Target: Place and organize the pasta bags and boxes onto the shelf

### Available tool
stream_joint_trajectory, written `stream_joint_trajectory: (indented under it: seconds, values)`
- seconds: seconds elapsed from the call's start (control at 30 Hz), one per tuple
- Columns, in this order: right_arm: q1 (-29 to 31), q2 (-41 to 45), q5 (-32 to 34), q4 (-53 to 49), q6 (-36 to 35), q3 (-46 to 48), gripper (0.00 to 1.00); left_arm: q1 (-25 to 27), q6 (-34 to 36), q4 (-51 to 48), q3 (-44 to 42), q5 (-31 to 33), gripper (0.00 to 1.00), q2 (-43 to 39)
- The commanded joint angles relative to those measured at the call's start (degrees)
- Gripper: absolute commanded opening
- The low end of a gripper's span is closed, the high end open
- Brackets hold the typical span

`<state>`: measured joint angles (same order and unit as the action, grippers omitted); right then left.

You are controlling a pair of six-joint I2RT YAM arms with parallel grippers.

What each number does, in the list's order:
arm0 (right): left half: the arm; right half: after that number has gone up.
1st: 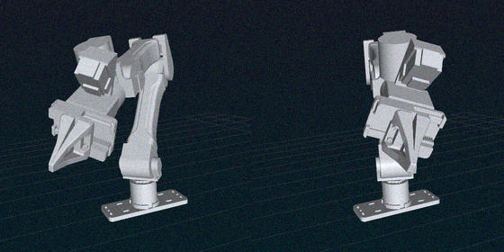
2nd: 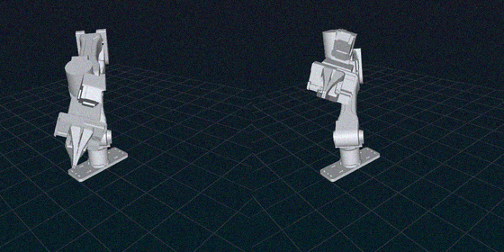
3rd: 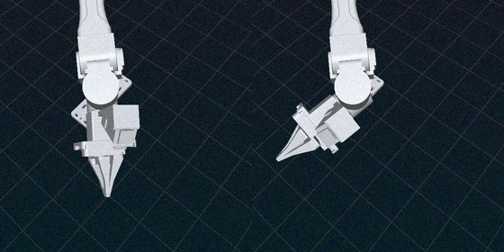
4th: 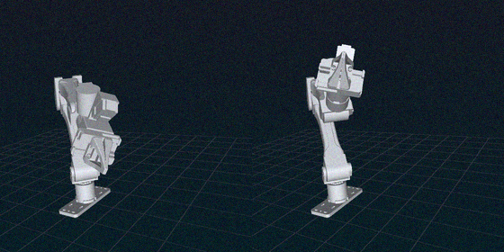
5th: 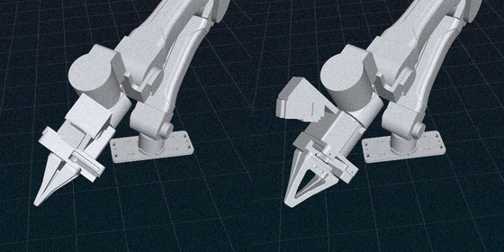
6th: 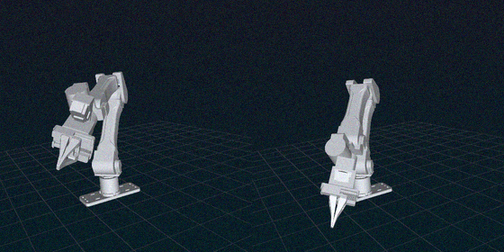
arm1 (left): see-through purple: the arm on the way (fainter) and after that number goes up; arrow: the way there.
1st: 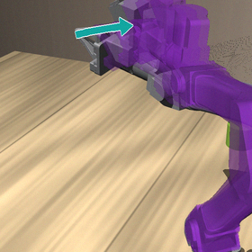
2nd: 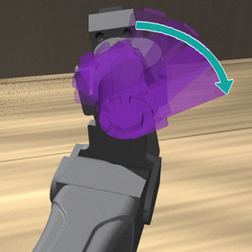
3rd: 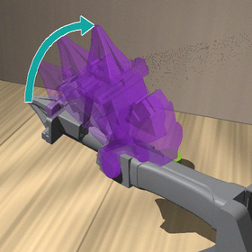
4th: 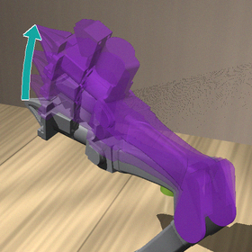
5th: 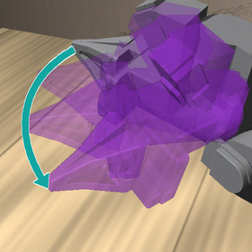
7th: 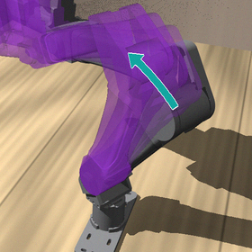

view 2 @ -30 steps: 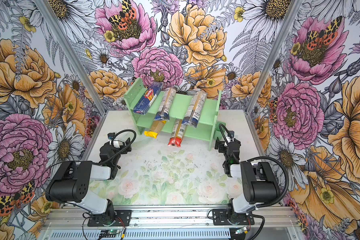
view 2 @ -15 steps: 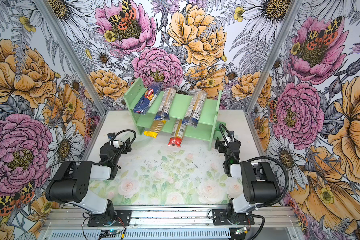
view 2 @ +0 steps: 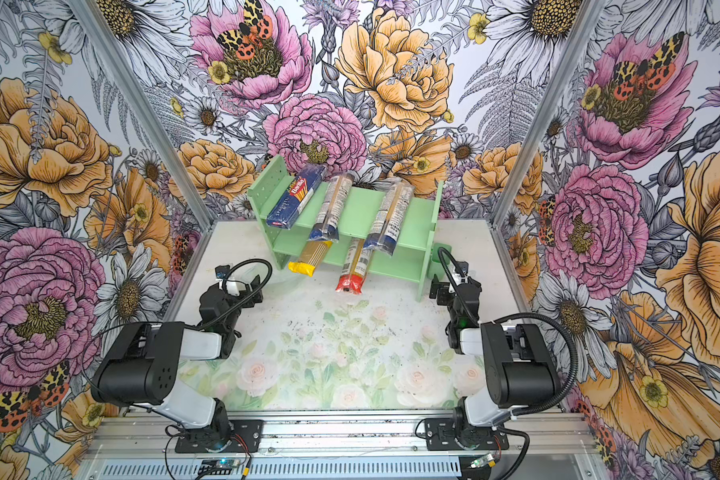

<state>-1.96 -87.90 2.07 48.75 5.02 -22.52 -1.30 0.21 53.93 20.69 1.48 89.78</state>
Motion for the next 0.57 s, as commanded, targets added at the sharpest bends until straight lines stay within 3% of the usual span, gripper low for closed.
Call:
stream_joint_trajectory:
  seconds: [0.0, 0.53]
  values:
    - [-0.2, -0.6, -0.2, 1.6, 0.0, -0.1, 1.0, -0.3, 0.3, -0.1, 1.0, -0.6, 0.99, -0.7]
    - [-0.3, -0.4, -0.2, 1.9, 0.0, 0.1, 0.99, -0.3, 0.3, 0.1, 0.9, -0.6, 0.99, -0.7]
